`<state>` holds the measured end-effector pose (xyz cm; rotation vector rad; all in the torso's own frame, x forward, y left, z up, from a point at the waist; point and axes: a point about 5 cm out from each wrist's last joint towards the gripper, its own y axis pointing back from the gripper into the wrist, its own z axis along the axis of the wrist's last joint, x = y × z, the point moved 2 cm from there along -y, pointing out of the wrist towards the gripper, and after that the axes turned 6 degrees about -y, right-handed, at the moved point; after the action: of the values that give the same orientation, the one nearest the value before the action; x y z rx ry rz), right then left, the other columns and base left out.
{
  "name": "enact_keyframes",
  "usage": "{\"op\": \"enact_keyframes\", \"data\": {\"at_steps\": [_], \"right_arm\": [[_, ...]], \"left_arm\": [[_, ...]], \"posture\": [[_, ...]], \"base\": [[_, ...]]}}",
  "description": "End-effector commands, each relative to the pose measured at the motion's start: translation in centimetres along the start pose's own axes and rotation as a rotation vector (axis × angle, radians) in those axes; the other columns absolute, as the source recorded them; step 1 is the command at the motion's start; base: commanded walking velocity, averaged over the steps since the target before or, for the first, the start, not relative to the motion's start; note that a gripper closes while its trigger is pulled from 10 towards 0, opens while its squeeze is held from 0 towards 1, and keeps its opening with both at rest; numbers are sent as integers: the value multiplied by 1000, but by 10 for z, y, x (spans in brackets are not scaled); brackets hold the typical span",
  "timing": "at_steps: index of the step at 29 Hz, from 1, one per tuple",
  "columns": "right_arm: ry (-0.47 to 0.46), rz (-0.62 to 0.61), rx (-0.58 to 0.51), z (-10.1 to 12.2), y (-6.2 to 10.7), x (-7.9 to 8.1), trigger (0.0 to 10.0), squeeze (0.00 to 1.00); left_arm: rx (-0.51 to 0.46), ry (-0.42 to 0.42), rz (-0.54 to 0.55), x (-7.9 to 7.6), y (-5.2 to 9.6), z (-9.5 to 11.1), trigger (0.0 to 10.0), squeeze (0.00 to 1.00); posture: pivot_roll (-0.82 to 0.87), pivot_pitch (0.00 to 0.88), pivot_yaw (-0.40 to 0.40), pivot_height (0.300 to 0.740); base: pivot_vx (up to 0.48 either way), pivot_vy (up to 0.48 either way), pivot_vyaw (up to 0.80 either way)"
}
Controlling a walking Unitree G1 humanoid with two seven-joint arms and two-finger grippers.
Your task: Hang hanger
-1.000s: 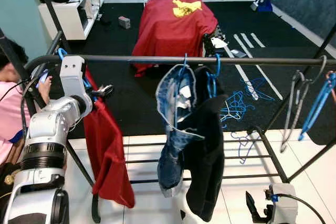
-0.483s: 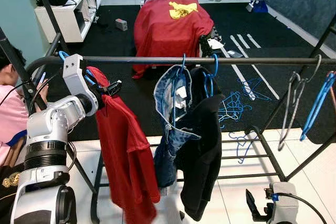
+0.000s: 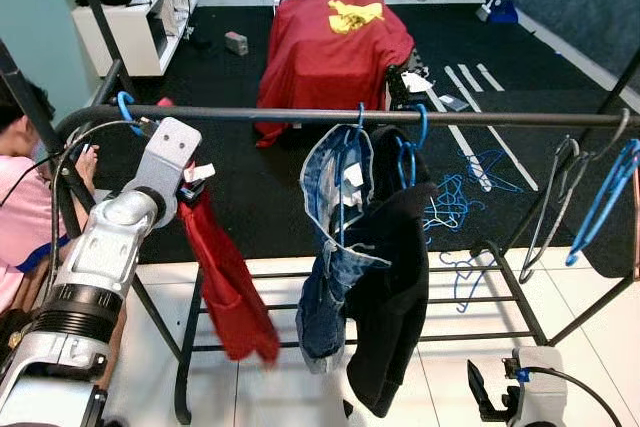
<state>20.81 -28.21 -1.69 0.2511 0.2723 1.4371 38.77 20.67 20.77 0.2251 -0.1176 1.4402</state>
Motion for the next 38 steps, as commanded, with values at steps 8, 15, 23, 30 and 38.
{"op": "enact_keyframes", "data": {"at_steps": [8,15,23,30,38], "right_arm": [[-10,-6,31,-8,5,1,10000,0],[12,-16,-16,5,7,-7,10000,0],[51,-56,-104,34,16,-30,10000,0],[-41,-31,-238,75,25,-41,10000,0],[-172,316,-227,115,61,-32,10000,0]], "left_arm": [[144,1013,-236,-17,-1,-24,10000,0],[219,383,-124,-15,1,-48,10000,0],[230,-186,-121,-22,4,-53,10000,0],[156,-260,-79,-19,1,-43,10000,0],[75,-373,-97,-9,1,-32,10000,0]], "posture": [[-68,156,-1,740],[-75,159,-5,740],[-92,163,-4,740],[-101,162,-5,740],[-115,157,-7,740]], "base": [[0,0,0],[0,0,0],[0,0,0],[0,0,0],[0,0,0]]}}
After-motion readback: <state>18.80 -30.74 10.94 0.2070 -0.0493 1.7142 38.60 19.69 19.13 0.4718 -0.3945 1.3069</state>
